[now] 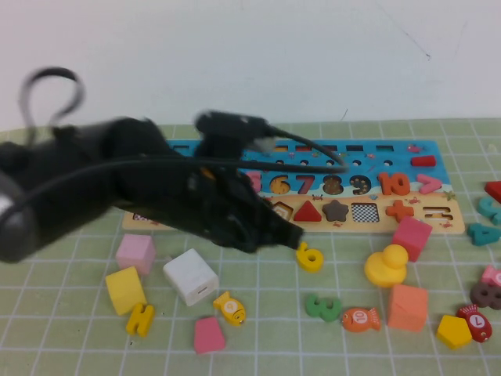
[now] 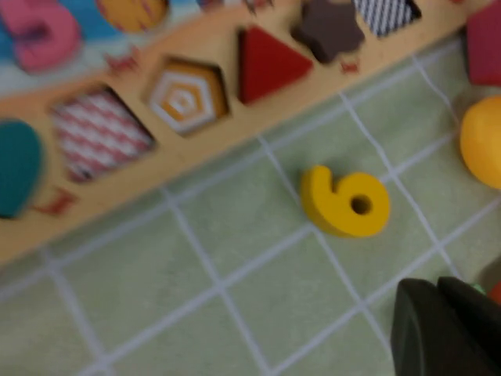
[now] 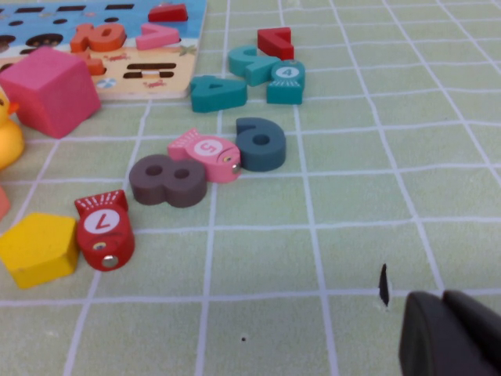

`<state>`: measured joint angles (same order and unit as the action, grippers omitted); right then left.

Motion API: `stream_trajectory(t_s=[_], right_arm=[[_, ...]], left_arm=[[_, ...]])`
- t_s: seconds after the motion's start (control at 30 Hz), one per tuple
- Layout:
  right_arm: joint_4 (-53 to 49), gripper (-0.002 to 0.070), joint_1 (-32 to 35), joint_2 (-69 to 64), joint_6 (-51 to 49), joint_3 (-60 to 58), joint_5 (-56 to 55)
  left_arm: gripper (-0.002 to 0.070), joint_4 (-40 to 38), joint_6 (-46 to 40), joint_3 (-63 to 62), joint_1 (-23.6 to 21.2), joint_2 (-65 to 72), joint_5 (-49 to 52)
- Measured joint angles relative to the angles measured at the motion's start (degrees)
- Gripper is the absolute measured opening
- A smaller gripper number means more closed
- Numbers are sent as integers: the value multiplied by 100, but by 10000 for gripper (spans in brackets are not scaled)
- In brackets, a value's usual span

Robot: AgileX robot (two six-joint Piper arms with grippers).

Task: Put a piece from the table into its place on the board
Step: Pick up the "number 6"

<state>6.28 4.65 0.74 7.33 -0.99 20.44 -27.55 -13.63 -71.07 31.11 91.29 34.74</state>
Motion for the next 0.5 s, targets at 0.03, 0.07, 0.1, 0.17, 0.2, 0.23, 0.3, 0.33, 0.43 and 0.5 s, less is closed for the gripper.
stream_trajectory(t_s=[0.03,0.07,0.1,0.17,0.2,0.23,0.3,0.33,0.43,0.5], right_arm=[[0,-3,0,0,0,0,0],[0,-3,0,0,0,0,0],[0,-3,0,0,0,0,0],[0,-3,0,0,0,0,0],[0,-3,0,0,0,0,0],[0,-3,0,0,0,0,0],[0,-3,0,0,0,0,0],[0,-3,0,0,0,0,0],[0,-3,0,0,0,0,0],[0,-3,0,0,0,0,0]], left_arm=[[-2,0,179,-26,118,132,0],[-2,55,420,-88,224,268,0],[-1,148,693,-178,319,405,13],[15,488,1228,-458,477,654,122],[31,727,1547,-639,560,794,209],[47,944,1881,-797,625,905,296],[99,1537,2588,-1214,764,1162,556],[125,1775,2856,-1381,823,1254,706],[267,2545,3712,-2062,921,1656,1248],[337,2641,3945,-2314,921,1813,1490]])
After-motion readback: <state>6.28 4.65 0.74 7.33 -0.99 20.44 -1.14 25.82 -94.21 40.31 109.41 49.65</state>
